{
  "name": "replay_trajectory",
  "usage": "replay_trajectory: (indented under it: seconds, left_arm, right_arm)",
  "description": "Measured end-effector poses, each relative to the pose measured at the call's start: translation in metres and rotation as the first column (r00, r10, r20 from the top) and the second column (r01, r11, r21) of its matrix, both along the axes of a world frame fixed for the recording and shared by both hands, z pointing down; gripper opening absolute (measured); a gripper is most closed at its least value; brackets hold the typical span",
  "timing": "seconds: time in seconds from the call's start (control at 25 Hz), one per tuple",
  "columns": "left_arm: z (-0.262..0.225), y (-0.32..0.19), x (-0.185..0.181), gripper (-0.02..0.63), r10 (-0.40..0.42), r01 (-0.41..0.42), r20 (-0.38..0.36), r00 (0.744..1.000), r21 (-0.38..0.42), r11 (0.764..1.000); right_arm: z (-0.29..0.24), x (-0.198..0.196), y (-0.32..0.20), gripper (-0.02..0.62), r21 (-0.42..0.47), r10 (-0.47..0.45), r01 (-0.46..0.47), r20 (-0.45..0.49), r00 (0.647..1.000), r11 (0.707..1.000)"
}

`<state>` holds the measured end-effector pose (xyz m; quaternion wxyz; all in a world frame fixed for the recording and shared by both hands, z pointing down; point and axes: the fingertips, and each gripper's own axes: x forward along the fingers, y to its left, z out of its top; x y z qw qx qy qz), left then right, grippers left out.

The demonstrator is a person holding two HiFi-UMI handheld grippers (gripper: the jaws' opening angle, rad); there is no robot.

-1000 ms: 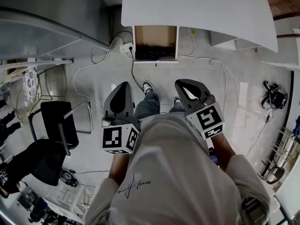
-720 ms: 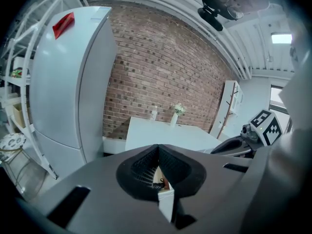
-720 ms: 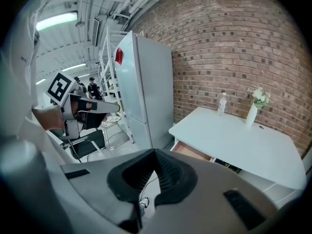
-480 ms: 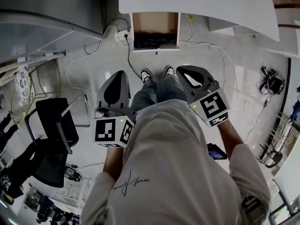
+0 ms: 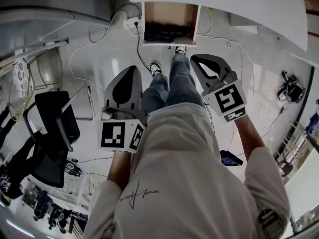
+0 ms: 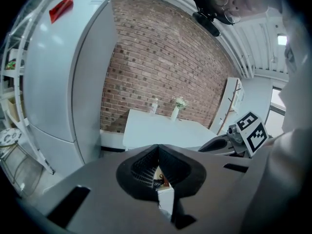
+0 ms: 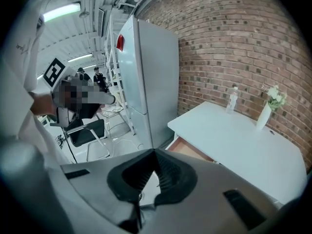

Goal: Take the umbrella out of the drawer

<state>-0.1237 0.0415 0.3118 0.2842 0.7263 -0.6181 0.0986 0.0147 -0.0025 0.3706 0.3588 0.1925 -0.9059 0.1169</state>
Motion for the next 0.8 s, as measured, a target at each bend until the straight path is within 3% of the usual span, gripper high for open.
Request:
replay_trajectory:
  seconds: [0.4, 0.8]
  left_arm:
    - [0.032, -0.031, 0.001, 0.017, -0.054, 0.054, 0.000, 0.999, -0.036, 0.998]
    - [0.074, -0.041, 0.002, 0.017, -0.085, 0.084, -0.001, 0.996, -0.091, 0.992]
  right_arm:
    - [0.055, -0.009, -0.042, 0.011, -0.011, -0.104, 0.104, -0.065, 0.992, 0.995]
    - [0.103, -0.017, -0.048, 0.011, -0.048, -0.180, 0.175, -0.112, 0.977, 0.983]
